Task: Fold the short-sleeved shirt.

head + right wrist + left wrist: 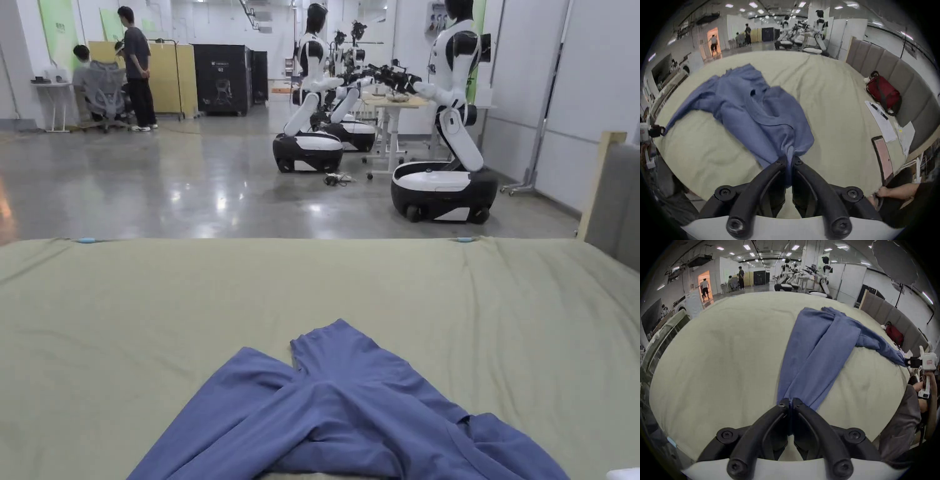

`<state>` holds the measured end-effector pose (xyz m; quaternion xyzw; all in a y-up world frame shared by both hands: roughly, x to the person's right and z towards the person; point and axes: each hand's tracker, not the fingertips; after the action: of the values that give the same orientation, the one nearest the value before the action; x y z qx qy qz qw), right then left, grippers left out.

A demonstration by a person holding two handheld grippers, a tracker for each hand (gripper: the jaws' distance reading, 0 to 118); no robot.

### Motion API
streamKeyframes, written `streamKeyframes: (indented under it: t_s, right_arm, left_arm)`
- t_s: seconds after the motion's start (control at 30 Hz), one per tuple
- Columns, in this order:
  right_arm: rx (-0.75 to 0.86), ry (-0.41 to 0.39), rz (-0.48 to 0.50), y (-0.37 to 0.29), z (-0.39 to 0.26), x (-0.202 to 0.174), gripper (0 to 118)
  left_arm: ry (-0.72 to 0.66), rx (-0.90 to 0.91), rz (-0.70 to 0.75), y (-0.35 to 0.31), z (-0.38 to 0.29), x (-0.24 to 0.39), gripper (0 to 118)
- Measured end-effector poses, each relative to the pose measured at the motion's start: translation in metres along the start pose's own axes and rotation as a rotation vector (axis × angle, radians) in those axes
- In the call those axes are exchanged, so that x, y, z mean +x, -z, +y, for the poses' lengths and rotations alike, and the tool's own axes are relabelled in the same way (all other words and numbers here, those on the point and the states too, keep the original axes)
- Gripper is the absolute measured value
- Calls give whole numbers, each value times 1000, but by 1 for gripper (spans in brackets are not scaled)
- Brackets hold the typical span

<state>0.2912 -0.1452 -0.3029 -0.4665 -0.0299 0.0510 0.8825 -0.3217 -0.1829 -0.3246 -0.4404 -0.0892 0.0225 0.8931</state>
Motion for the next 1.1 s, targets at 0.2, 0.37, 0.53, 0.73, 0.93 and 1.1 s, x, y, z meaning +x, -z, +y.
streamKeyframes:
  t_s: [0.2,0.37,0.53,0.73,0.93,1.1]
  right_arm:
    - [139,127,105,-8,-6,12,80]
    - [315,202,186,-88,-24,23,95]
    - [508,309,333,-158,-58,5,53]
    - [535,315,394,-160,-60,-9,2]
    - [498,277,423,-149,-56,-25,2]
    - [473,252,434,-144,-64,-31,2]
  left_arm:
    - [-29,109,11,-16,5,0,45]
    - [-70,148,-45,-71,1,14,117]
    - [-61,263,28,-116,-14,29,0]
    - [-67,220,71,-104,-24,24,9]
    - [-122,148,100,-65,-12,9,115]
    - [-135,44,153,-12,0,8,114]
